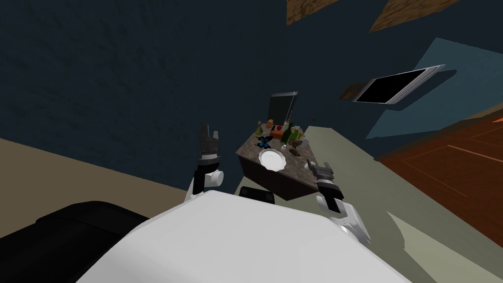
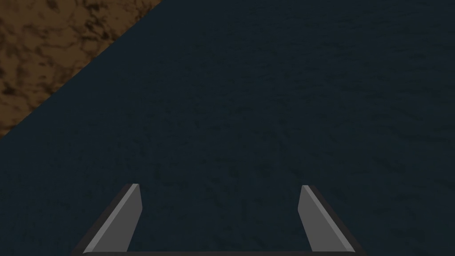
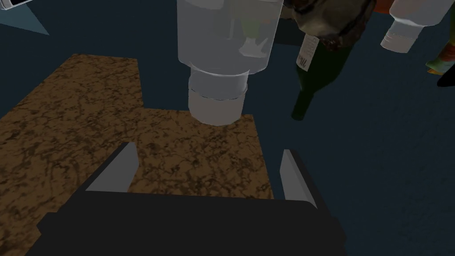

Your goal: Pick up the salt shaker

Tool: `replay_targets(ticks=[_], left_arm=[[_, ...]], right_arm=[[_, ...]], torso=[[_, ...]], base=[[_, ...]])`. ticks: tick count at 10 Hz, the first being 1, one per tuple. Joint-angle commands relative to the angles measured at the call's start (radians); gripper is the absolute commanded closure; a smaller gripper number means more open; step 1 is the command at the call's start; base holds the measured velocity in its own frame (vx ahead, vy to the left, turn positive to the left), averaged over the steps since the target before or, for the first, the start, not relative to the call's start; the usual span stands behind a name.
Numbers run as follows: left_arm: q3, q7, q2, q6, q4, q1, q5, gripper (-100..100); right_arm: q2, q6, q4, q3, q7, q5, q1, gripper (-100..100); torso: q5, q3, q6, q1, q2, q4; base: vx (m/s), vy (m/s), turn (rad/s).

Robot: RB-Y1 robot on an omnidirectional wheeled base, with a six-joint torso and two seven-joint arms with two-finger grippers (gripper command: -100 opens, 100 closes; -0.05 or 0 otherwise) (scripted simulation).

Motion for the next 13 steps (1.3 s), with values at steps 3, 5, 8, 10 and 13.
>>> replay_targets(ticks=[3, 5, 8, 10, 13], left_arm=[[0.000, 0.000, 0.000, 0.000, 0.000, 0.000, 0.000, 0], [0.000, 0.000, 0.000, 0.000, 0.000, 0.000, 0.000, 0], [0.000, 0.000, 0.000, 0.000, 0.000, 0.000, 0.000, 0], [0.000, 0.000, 0.000, 0.000, 0.000, 0.000, 0.000, 0], [0.000, 0.000, 0.000, 0.000, 0.000, 0.000, 0.000, 0]], right_arm=[[0.011, -0.014, 0.101, -0.053, 0.096, 0.070, -0.030, -100], [0.010, -0.021, 0.147, -0.078, 0.138, 0.101, -0.045, -100], [0.003, -0.030, 0.194, -0.105, 0.183, 0.134, -0.062, -100], [0.004, -0.028, 0.192, -0.106, 0.184, 0.139, -0.060, -100], [0.014, 0.011, 0.172, -0.028, 0.227, 0.103, -0.065, -100]], torso=[[0.000, -0.001, 0.000, 0.001, -0.001, 0.000], [0.000, 0.000, 0.000, 0.000, -0.001, 0.000], [0.000, 0.000, 0.000, -0.001, 0.000, 0.000], [0.000, 0.000, 0.000, -0.003, 0.001, 0.000], [-0.001, 0.001, 0.001, -0.006, 0.001, 0.000]], base=[[0.059, 0.089, -0.120], [0.043, 0.068, -0.077], [0.032, 0.050, -0.067], [0.018, 0.025, -0.032], [0.026, -0.033, -0.231]])
